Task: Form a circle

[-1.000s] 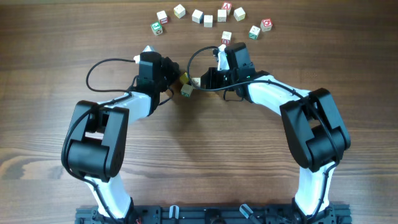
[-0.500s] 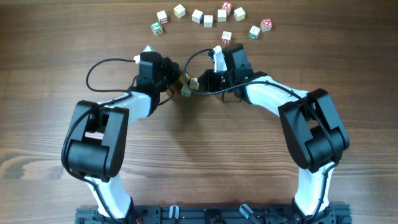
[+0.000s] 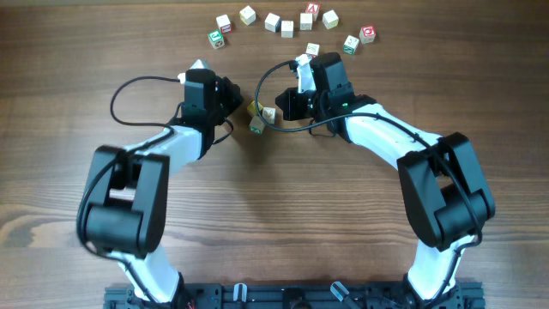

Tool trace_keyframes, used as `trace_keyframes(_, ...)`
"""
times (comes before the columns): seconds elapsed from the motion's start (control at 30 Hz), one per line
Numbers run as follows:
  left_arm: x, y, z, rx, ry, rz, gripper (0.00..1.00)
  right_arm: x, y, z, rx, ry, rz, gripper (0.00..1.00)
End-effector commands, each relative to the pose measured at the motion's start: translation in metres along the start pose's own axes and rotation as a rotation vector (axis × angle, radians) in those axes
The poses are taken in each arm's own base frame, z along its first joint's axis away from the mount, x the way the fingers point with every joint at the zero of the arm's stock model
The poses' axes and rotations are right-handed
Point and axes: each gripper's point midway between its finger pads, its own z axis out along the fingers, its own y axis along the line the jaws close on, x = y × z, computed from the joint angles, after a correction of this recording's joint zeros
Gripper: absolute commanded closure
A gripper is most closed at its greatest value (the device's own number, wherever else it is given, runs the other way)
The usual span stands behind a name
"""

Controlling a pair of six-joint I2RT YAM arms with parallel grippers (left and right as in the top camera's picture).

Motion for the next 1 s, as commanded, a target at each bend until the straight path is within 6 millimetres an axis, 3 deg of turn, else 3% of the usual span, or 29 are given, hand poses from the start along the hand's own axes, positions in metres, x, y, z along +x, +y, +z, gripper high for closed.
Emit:
trace_keyframes(0.0, -0.035, -0.009, -0.030, -0.074, -0.131, 0.065, 0.96, -0.002, 0.012, -0.002, -0.006, -0.011, -0.044, 0.96)
trace_keyframes(0.37, -0.032, 0.082, -0.060, -0.494, -0.287, -0.289, 0.96, 0.021, 0.023, 0.026, 0.102, -0.003, -0.131, 0.95)
trace_keyframes(0.53, -0.034, 0.105, -0.072, -0.578, -0.323, -0.373, 0.96, 0.024, 0.023, 0.034, 0.097, -0.007, -0.143, 0.95)
trace_keyframes(0.97, -0.033, 0.108, -0.072, -0.577, -0.302, -0.385, 0.96, 0.030, 0.020, 0.043, 0.082, 0.002, -0.140, 0.96)
